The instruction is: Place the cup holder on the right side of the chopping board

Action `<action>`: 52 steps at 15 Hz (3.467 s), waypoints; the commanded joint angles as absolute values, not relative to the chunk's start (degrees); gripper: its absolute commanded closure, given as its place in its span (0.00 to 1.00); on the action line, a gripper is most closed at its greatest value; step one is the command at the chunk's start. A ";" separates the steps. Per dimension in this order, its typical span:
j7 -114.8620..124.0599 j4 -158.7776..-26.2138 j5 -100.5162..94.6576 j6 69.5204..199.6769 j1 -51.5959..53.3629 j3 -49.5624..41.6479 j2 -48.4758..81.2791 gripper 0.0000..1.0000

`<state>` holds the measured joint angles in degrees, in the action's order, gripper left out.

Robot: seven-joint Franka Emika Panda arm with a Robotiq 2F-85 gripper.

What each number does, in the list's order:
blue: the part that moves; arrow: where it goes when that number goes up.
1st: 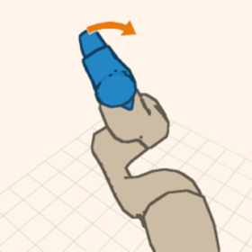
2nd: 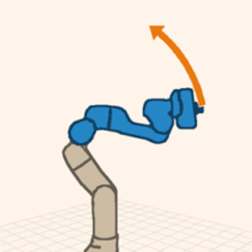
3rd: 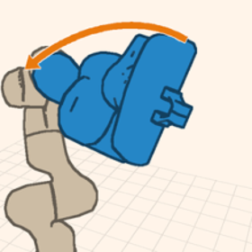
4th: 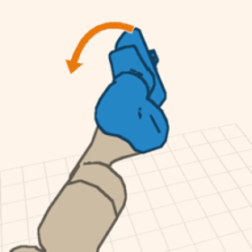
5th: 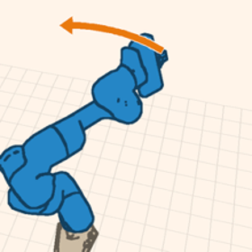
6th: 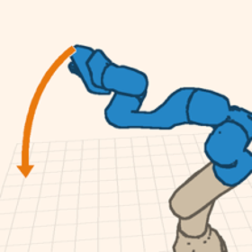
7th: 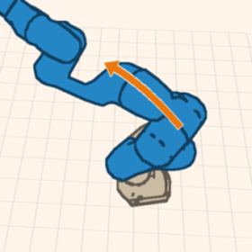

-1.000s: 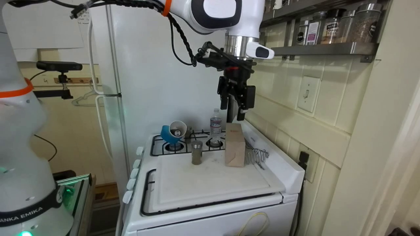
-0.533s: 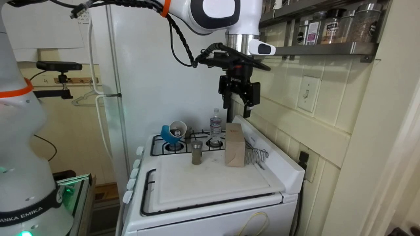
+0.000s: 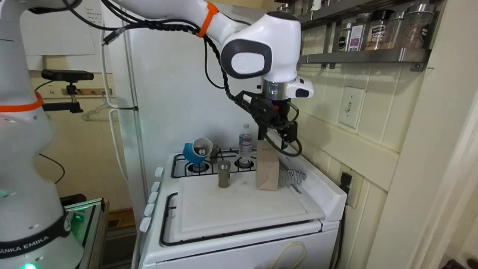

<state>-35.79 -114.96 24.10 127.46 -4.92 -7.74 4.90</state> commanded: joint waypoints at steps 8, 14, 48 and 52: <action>-48.96 -108.24 31.53 127.17 -8.31 -3.69 13.34 0.00; -57.92 -102.52 36.55 124.84 -11.48 -0.27 19.62 0.00; -60.87 -90.44 31.86 99.15 -12.77 0.49 23.12 0.96; -62.63 -98.21 26.93 105.01 -11.27 0.20 16.21 0.96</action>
